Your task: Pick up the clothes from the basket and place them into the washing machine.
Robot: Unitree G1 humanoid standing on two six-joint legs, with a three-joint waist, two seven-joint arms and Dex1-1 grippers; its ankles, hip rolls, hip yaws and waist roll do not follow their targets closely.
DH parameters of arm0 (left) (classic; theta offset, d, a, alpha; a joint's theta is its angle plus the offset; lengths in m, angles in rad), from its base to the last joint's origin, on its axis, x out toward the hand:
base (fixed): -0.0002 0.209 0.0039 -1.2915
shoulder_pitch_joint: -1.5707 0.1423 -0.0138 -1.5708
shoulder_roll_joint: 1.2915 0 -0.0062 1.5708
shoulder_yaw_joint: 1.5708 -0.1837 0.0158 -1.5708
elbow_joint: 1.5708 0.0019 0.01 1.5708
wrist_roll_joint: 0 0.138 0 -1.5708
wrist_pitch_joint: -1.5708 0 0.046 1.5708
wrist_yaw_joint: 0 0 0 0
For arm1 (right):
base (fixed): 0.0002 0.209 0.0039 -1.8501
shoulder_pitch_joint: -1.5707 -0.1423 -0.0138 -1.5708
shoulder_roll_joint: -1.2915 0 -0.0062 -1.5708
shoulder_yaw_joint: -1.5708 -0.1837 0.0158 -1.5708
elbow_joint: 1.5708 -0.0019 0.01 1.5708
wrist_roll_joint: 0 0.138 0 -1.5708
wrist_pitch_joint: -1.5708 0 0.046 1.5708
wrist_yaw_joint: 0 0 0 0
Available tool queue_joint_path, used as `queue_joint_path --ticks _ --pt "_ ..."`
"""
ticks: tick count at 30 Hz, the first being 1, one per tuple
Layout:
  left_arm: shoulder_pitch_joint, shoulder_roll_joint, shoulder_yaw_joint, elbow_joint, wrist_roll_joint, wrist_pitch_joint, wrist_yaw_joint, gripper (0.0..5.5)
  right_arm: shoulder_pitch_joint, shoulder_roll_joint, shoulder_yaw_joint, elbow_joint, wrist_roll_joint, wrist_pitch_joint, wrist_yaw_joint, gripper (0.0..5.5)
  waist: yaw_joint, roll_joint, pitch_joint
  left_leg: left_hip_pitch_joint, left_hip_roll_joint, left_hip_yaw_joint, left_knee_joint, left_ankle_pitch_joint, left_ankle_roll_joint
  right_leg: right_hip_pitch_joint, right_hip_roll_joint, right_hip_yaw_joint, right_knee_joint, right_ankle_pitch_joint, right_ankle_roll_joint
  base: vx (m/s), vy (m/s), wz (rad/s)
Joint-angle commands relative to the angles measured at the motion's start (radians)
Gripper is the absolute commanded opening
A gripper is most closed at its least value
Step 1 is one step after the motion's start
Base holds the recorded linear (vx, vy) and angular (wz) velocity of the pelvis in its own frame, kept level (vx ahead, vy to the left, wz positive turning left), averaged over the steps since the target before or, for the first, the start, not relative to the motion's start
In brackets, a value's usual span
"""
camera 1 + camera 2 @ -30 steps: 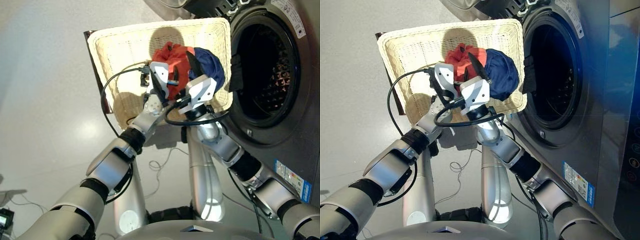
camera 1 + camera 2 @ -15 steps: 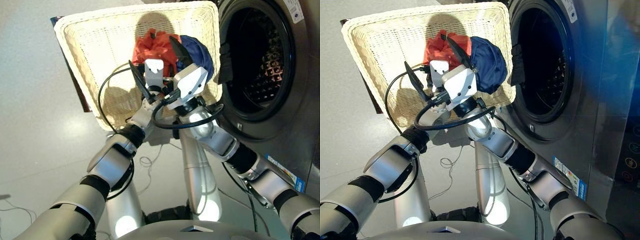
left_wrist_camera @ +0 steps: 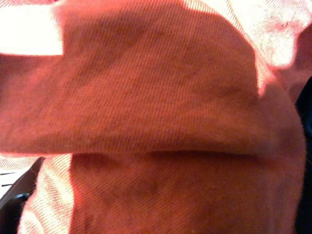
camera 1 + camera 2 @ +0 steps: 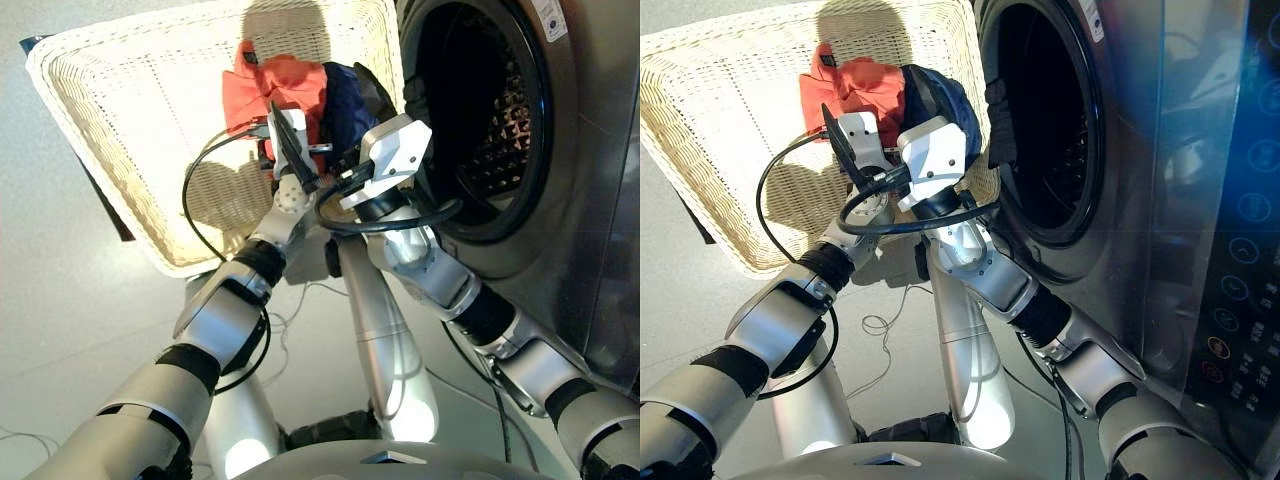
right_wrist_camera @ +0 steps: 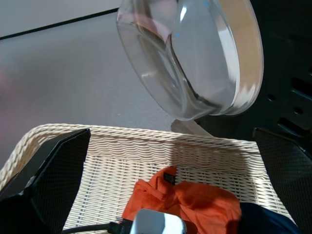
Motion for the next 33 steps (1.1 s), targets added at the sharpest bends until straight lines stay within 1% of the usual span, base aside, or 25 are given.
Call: queue_joint_path --ticks 1,2,6,8,10,11,15,18,20,23,24,25,26,27,29,30,33 --pt "-0.057 -0.043 0.026 0.067 0.019 -0.014 0.007 1.38 0.018 0.031 0.001 -0.154 0.011 -0.069 0.011 5.5 -0.017 -0.042 -0.006 -0.05 0.03 -0.049 0.102 -0.01 0.008 0.012 0.005 -0.041 0.096 -0.091 0.092 0.0 0.0 0.0" --pt "-0.057 -0.039 0.03 0.069 0.024 -0.014 0.012 0.0 0.021 0.03 0.0 -0.155 0.013 -0.071 0.012 5.5 -0.017 -0.043 -0.006 -0.052 0.032 -0.05 0.107 -0.012 0.008 0.011 0.007 -0.04 0.096 -0.092 0.092 0.0 0.0 0.0" --pt "-0.06 -0.036 0.038 0.071 0.031 -0.02 0.026 0.0 0.032 0.022 -0.005 -0.156 0.011 -0.073 0.011 5.5 -0.016 -0.039 -0.006 -0.056 0.035 -0.05 0.115 -0.016 0.008 0.008 0.01 -0.037 0.099 -0.091 0.091 0.0 0.0 0.0" --pt "-0.057 -0.04 0.039 0.066 0.034 -0.024 0.034 0.0 0.041 0.013 -0.013 -0.152 0.008 -0.076 0.006 5.5 -0.017 -0.028 -0.006 -0.055 0.031 -0.048 0.111 -0.016 0.007 0.011 0.004 -0.036 0.095 -0.09 0.089 0.0 0.0 0.0" --pt "-0.056 -0.041 0.039 0.065 0.035 -0.024 0.035 0.0 0.041 0.012 -0.013 -0.152 0.008 -0.076 0.006 5.5 -0.017 -0.028 -0.006 -0.055 0.031 -0.048 0.111 -0.016 0.007 0.012 0.004 -0.036 0.095 -0.09 0.089 0.0 0.0 0.0" --pt "-0.049 -0.039 0.037 0.051 0.04 -0.027 0.036 0.0 0.046 0.004 -0.022 -0.15 0.004 -0.074 0.004 5.5 -0.017 -0.022 -0.006 -0.051 0.028 -0.049 0.106 -0.015 0.008 0.015 -0.001 -0.036 0.094 -0.089 0.088 0.0 0.0 0.0" --pt "-0.02 -0.032 0.014 -0.008 0.069 -0.033 0.041 0.0 0.053 -0.006 -0.039 -0.143 -0.013 -0.073 -0.011 5.5 -0.01 -0.008 -0.006 -0.045 0.014 -0.046 0.099 -0.015 0.011 0.026 -0.008 -0.032 0.086 -0.085 0.086 0.0 0.0 0.0" --pt "0.036 -0.003 0.004 -0.101 0.098 -0.048 0.053 0.0 0.07 -0.021 -0.062 -0.142 -0.039 -0.069 -0.027 5.5 0.002 0.004 -0.006 -0.033 0.0 -0.041 0.087 -0.014 0.016 0.04 -0.016 -0.028 0.075 -0.081 0.087 0.009 0.034 0.014" --pt "0.097 0.015 0.007 -0.189 0.104 -0.064 0.062 0.0 0.095 -0.037 -0.091 -0.141 -0.067 -0.065 -0.048 5.5 0.013 0.016 -0.006 -0.025 -0.01 -0.038 0.078 -0.012 0.02 0.05 -0.026 -0.026 0.069 -0.081 0.088 0.0 0.0 0.0" --pt "0.207 0.043 0.008 -0.346 0.076 -0.089 0.057 0.0 0.141 -0.069 -0.156 -0.142 -0.153 -0.039 -0.105 5.5 0.03 0.037 -0.006 -0.006 -0.029 -0.032 0.057 -0.009 0.026 0.067 -0.042 -0.024 0.061 -0.081 0.088 0.014 0.037 0.032" --pt "0.21 0.043 0.007 -0.349 0.077 -0.087 0.058 0.0 0.143 -0.069 -0.156 -0.143 -0.153 -0.038 -0.106 5.5 0.031 0.037 -0.006 -0.005 -0.03 -0.032 0.056 -0.009 0.026 0.069 -0.042 -0.024 0.06 -0.081 0.089 0.016 0.059 0.076" --pt "0.277 0.077 0.004 -0.459 0.083 -0.096 0.043 0.0 0.17 -0.09 -0.202 -0.124 -0.196 -0.023 -0.129 5.5 0.046 0.051 -0.006 0.006 -0.042 -0.029 0.04 -0.006 0.031 0.08 -0.052 -0.022 0.053 -0.078 0.089 0.012 0.054 0.086" --pt "0.306 0.095 0.008 -0.512 0.094 -0.099 0.033 0.0 0.18 -0.101 -0.226 -0.107 -0.22 -0.013 -0.144 5.5 0.054 0.058 -0.006 0.013 -0.048 -0.027 0.03 -0.004 0.033 0.089 -0.057 -0.02 0.045 -0.076 0.09 -0.086 0.053 0.171" --pt "0.326 0.115 0.011 -0.566 0.111 -0.099 0.03 0.0 0.185 -0.108 -0.25 -0.1 -0.234 -0.008 -0.154 5.5 0.058 0.062 -0.006 0.001 -0.056 -0.018 0.007 0.036 0.04 0.077 -0.064 -0.02 0.021 -0.037 0.087 -0.094 0.035 0.232" --pt "0.369 0.144 0.025 -0.651 0.142 -0.105 0.018 0.0 0.206 -0.114 -0.286 -0.077 -0.246 -0.007 -0.164 5.5 0.07 0.071 -0.006 0.016 -0.067 -0.013 -0.02 0.044 0.044 0.096 -0.077 -0.021 -0.004 -0.027 0.09 -0.04 0.052 0.281" --pt "0.393 0.162 0.036 -0.71 0.154 -0.115 0.008 0.0 0.22 -0.121 -0.303 -0.064 -0.251 -0.002 -0.165 5.5 0.077 0.079 -0.006 0.026 -0.074 -0.007 -0.043 0.05 0.045 0.108 -0.084 -0.02 -0.024 -0.02 0.095 0.015 0.066 0.249" --pt "0.441 0.206 0.049 -0.836 0.204 -0.121 -0.017 0.0 0.249 -0.13 -0.328 -0.061 -0.262 0.0 -0.145 5.5 0.088 0.09 -0.006 0.051 -0.09 0.001 -0.081 0.06 0.049 0.132 -0.097 -0.019 -0.057 -0.007 0.102 0.016 0.063 0.143"
